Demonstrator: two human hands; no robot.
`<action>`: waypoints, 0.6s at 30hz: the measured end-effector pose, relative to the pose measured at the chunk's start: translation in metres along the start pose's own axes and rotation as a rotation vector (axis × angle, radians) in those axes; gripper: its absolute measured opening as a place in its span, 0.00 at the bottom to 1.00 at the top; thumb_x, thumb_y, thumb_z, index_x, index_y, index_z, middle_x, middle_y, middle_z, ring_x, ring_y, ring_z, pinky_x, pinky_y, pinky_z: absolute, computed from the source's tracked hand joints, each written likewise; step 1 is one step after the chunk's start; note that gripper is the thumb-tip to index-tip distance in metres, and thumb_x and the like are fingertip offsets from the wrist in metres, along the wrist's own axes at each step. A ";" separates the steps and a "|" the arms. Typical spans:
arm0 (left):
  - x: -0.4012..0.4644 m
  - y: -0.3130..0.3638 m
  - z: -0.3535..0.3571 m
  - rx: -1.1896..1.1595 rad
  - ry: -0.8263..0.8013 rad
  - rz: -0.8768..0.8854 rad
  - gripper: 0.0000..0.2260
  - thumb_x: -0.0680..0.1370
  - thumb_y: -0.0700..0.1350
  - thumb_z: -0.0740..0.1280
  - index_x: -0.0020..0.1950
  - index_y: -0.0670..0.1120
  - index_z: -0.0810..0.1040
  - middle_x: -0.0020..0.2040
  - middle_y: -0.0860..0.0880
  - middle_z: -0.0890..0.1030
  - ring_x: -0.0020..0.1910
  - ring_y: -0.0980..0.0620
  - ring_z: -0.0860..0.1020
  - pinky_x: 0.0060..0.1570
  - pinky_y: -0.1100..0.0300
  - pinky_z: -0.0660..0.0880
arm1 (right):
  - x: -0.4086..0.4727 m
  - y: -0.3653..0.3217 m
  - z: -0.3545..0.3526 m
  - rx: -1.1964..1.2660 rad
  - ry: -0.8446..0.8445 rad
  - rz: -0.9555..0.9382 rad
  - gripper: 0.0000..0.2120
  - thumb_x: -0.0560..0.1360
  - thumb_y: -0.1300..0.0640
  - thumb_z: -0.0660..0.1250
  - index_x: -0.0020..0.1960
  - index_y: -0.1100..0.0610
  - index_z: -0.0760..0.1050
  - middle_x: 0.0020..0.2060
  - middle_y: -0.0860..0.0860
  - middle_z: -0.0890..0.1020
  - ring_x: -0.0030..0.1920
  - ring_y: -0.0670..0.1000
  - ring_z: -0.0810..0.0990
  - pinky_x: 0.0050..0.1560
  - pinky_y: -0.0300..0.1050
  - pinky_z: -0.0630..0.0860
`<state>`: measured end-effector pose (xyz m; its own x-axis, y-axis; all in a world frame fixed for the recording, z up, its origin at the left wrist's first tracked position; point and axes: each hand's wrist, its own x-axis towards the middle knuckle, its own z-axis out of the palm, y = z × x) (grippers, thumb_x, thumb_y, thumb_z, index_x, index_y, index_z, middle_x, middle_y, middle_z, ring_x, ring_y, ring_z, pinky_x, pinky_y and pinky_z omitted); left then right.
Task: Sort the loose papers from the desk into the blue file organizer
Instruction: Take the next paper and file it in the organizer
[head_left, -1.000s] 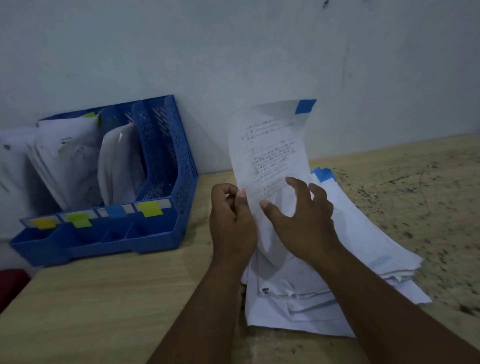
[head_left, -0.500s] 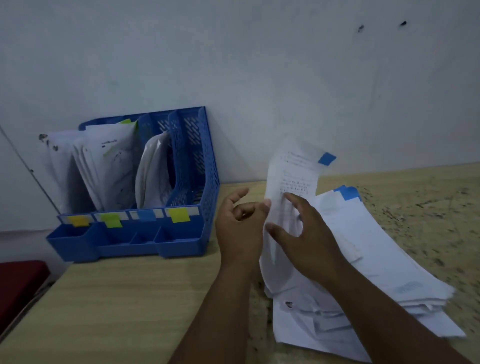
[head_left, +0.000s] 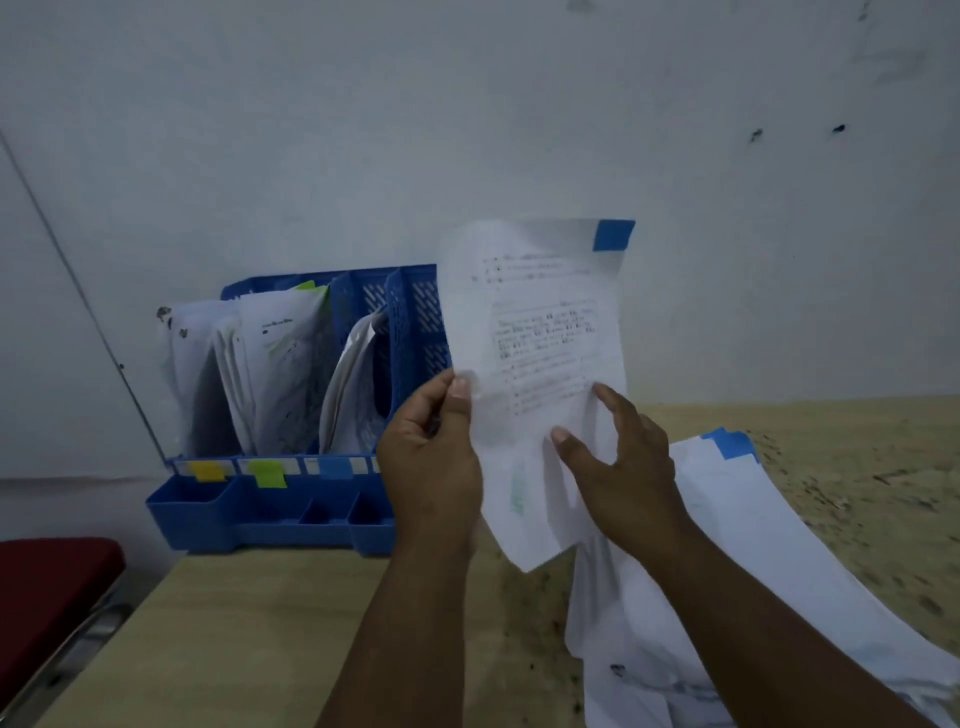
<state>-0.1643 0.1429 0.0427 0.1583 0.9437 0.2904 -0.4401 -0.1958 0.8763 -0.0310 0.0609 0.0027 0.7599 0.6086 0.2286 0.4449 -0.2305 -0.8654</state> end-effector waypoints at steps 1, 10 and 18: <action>0.003 0.005 -0.004 -0.019 0.013 -0.004 0.04 0.79 0.47 0.71 0.52 0.51 0.85 0.48 0.53 0.87 0.49 0.52 0.85 0.45 0.57 0.83 | 0.004 -0.003 0.003 0.053 -0.007 0.011 0.36 0.69 0.25 0.63 0.72 0.27 0.53 0.77 0.49 0.61 0.75 0.57 0.63 0.71 0.66 0.66; 0.030 0.037 -0.036 -0.017 -0.054 0.057 0.08 0.80 0.46 0.70 0.58 0.51 0.82 0.53 0.51 0.86 0.53 0.49 0.85 0.48 0.52 0.82 | 0.024 -0.046 0.039 0.333 0.062 -0.212 0.12 0.81 0.59 0.66 0.61 0.46 0.77 0.58 0.39 0.78 0.57 0.40 0.76 0.53 0.26 0.72; 0.054 0.040 -0.060 0.366 0.047 0.159 0.10 0.81 0.45 0.68 0.45 0.60 0.79 0.42 0.62 0.81 0.46 0.59 0.80 0.41 0.63 0.75 | 0.040 -0.097 0.090 0.390 -0.048 -0.294 0.09 0.81 0.59 0.66 0.56 0.49 0.81 0.53 0.42 0.82 0.53 0.41 0.79 0.54 0.33 0.75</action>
<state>-0.2268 0.2026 0.0704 0.0693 0.9035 0.4230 -0.1101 -0.4145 0.9034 -0.0869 0.1759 0.0557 0.6022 0.6413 0.4755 0.4198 0.2522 -0.8719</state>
